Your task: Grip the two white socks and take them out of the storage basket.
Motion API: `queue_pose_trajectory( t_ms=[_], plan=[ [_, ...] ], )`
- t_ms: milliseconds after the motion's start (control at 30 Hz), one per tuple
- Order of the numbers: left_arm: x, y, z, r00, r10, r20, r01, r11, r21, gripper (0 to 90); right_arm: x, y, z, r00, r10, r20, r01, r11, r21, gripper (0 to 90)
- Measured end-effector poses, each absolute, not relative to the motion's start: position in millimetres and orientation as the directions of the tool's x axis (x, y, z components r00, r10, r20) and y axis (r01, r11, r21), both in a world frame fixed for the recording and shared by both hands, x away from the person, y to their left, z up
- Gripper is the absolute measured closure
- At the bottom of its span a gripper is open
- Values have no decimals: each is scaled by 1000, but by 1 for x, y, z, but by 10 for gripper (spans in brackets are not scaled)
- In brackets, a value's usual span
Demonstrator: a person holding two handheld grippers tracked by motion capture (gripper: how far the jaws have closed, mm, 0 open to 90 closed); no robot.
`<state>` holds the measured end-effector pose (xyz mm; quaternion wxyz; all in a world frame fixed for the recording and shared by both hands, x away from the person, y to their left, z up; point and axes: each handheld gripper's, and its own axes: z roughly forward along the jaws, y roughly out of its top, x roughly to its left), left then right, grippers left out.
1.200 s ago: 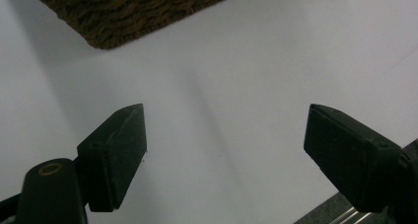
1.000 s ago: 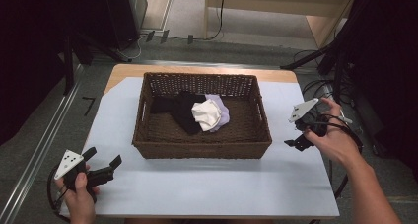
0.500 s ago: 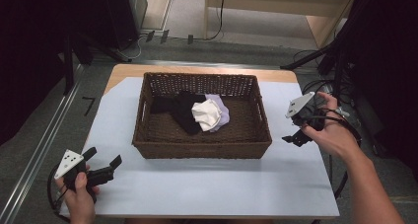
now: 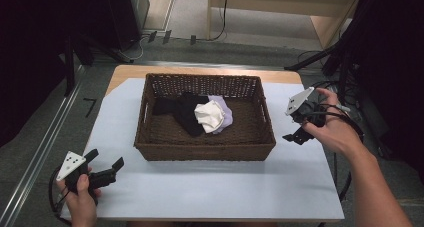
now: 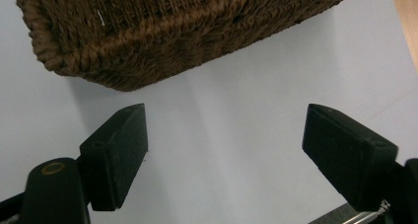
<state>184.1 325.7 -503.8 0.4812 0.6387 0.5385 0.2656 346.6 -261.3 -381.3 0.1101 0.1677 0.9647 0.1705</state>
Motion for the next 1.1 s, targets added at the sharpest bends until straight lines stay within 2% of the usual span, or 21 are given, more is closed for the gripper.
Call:
queue_pose_trajectory(
  t_ms=[1100],
  plan=[
    [185,327,-504,281,943,-181,436,43,899,0,364,-215,-359,-939,304,-161,238,911,336,183]
  ],
)
